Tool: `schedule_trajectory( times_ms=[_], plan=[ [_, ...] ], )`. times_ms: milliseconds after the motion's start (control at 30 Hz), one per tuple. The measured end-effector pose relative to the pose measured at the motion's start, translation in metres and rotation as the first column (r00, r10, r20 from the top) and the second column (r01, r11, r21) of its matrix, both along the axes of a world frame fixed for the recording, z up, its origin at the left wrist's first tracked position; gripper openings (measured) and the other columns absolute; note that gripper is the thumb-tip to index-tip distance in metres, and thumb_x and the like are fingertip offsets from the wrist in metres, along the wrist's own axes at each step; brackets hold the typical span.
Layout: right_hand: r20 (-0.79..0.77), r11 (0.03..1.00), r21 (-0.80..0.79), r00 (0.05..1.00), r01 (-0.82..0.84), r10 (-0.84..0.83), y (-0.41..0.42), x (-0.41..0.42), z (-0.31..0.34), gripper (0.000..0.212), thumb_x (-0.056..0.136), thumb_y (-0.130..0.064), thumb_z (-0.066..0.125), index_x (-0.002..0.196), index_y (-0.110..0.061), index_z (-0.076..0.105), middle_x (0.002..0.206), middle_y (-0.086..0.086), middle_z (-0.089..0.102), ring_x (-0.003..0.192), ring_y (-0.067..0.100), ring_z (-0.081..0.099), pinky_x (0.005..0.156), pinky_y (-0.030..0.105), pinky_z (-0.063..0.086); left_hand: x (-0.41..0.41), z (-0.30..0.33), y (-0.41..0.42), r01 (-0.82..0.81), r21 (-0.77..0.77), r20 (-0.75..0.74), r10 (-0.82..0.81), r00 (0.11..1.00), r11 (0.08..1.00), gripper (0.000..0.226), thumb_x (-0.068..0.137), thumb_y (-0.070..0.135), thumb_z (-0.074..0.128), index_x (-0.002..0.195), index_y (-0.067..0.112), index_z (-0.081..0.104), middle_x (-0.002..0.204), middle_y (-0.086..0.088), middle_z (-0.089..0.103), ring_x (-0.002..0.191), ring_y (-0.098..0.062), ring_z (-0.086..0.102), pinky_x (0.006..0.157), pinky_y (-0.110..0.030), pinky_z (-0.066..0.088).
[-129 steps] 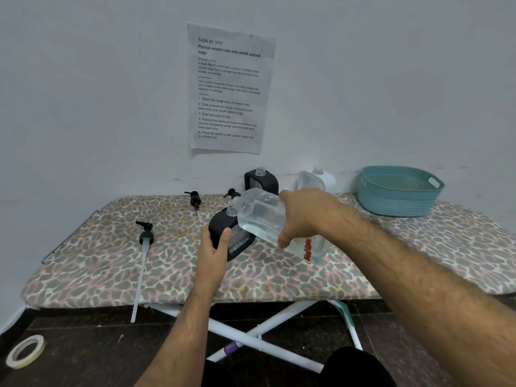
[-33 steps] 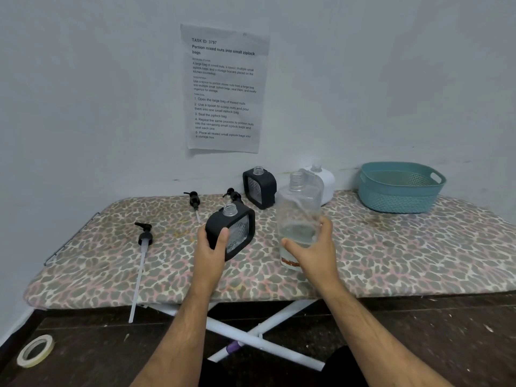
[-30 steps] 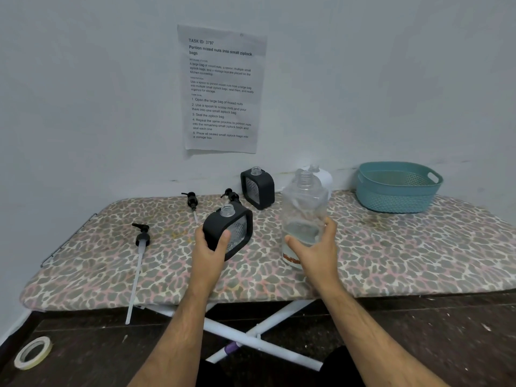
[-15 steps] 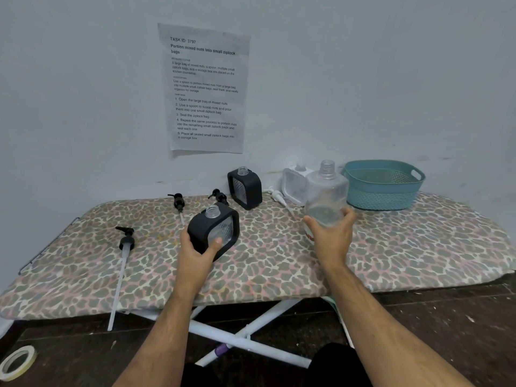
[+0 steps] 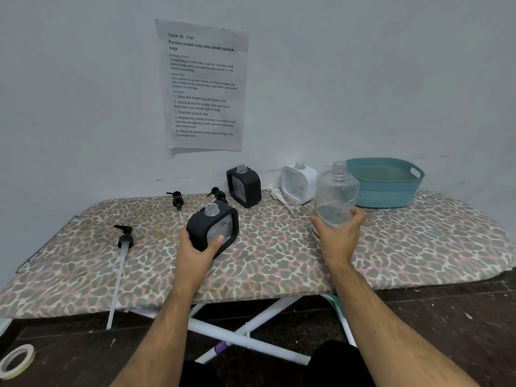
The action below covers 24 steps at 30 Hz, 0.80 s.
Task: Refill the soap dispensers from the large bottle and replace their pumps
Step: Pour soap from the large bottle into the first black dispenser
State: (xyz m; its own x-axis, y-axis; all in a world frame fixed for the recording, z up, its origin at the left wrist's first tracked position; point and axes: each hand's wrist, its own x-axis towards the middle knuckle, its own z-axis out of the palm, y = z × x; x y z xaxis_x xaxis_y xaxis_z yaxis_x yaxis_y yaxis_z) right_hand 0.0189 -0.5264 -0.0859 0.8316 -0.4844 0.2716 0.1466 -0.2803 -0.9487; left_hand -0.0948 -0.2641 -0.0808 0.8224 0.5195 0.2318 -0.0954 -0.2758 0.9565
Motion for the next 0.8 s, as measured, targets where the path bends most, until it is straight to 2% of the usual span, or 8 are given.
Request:
schedule_trajectory(
  times_ms=[100, 233, 400, 500, 600, 667, 733, 800],
  plan=[
    [-0.001, 1.000, -0.004, 1.000, -0.013, 0.013, -0.002, -0.002, 0.000, 0.088, 0.063, -0.028, 0.092, 0.128, -0.017, 0.034, 0.127, 0.009, 0.054, 0.112, 0.024, 0.057, 0.094, 0.041, 0.053, 0.000, 0.000, 0.000, 0.006, -0.009, 0.006, -0.006, 1.000, 1.000, 0.069, 0.083, 0.027, 0.077, 0.140, 0.023, 0.038, 0.125, 0.008, 0.055, 0.113, -0.011, 0.055, 0.092, -0.027, 0.044],
    [-0.017, 0.999, -0.037, 0.999, -0.032, 0.032, -0.004, -0.005, -0.004, 0.095, 0.063, -0.025, 0.092, 0.136, -0.017, 0.032, 0.133, 0.009, 0.051, 0.119, 0.026, 0.053, 0.101, 0.043, 0.048, 0.001, -0.001, 0.000, 0.010, -0.009, 0.009, -0.010, 1.000, 1.000, 0.067, 0.083, 0.025, 0.077, 0.138, 0.024, 0.039, 0.125, 0.007, 0.055, 0.113, -0.011, 0.055, 0.092, -0.027, 0.044],
    [-0.021, 0.991, -0.115, 0.997, 0.069, -0.072, 0.006, -0.021, -0.006, 0.110, 0.065, -0.029, 0.090, 0.150, -0.008, 0.022, 0.151, 0.015, 0.032, 0.141, 0.030, 0.028, 0.117, 0.050, 0.025, 0.001, -0.001, 0.001, 0.010, -0.010, 0.005, -0.010, 1.000, 1.000, 0.066, 0.083, 0.031, 0.076, 0.138, 0.023, 0.040, 0.123, 0.008, 0.056, 0.110, -0.010, 0.056, 0.091, -0.028, 0.045],
    [0.087, 0.973, -0.155, 0.983, 0.171, -0.159, 0.021, -0.045, -0.005, 0.091, 0.067, -0.027, 0.087, 0.140, -0.009, 0.036, 0.140, 0.014, 0.040, 0.133, 0.030, 0.034, 0.112, 0.049, 0.028, -0.001, 0.001, -0.001, 0.001, 0.001, 0.013, -0.001, 1.000, 1.000, 0.056, 0.088, 0.042, 0.064, 0.134, 0.022, 0.042, 0.113, 0.013, 0.056, 0.105, -0.009, 0.056, 0.083, -0.020, 0.043],
    [0.158, 0.980, -0.161, 0.983, 0.120, -0.094, 0.039, -0.067, -0.006, 0.066, 0.071, -0.021, 0.083, 0.125, -0.011, 0.047, 0.125, 0.009, 0.047, 0.119, 0.026, 0.043, 0.103, 0.044, 0.030, -0.001, 0.003, -0.003, 0.019, -0.030, 0.035, -0.018, 0.999, 0.999, 0.051, 0.085, 0.054, 0.050, 0.127, 0.026, 0.043, 0.111, 0.016, 0.056, 0.102, -0.003, 0.057, 0.083, -0.021, 0.046],
    [0.191, 0.984, -0.175, 0.980, -0.026, 0.060, 0.053, -0.077, -0.006, 0.045, 0.079, -0.019, 0.078, 0.114, -0.016, 0.050, 0.114, 0.001, 0.050, 0.107, 0.019, 0.048, 0.098, 0.035, 0.039, -0.001, 0.001, -0.001, 0.007, -0.083, 0.055, -0.002, 0.998, 0.997, 0.051, 0.083, 0.055, 0.053, 0.125, 0.027, 0.043, 0.112, 0.016, 0.057, 0.103, 0.000, 0.057, 0.085, -0.023, 0.049],
    [0.181, 0.958, -0.151, 0.946, -0.243, 0.269, 0.068, -0.082, -0.003, 0.027, 0.087, -0.017, 0.072, 0.105, -0.019, 0.052, 0.104, -0.003, 0.052, 0.095, 0.014, 0.051, 0.085, 0.017, 0.041, -0.001, 0.000, 0.000, -0.029, -0.109, 0.078, 0.037, 0.996, 0.994, 0.057, 0.080, 0.052, 0.059, 0.127, 0.024, 0.044, 0.112, 0.013, 0.057, 0.103, -0.002, 0.058, 0.081, -0.019, 0.050],
    [0.132, 0.899, -0.079, 0.890, -0.430, 0.437, 0.084, -0.081, 0.002, 0.014, 0.092, -0.019, 0.066, 0.100, -0.020, 0.055, 0.100, -0.005, 0.056, 0.093, 0.011, 0.055, 0.078, 0.012, 0.043, -0.002, 0.001, 0.000, -0.058, -0.114, 0.090, 0.069, 0.994, 0.992, 0.061, 0.080, 0.049, 0.062, 0.130, 0.020, 0.043, 0.112, 0.007, 0.057, 0.102, -0.003, 0.059, 0.074, -0.015, 0.050]
  ],
)
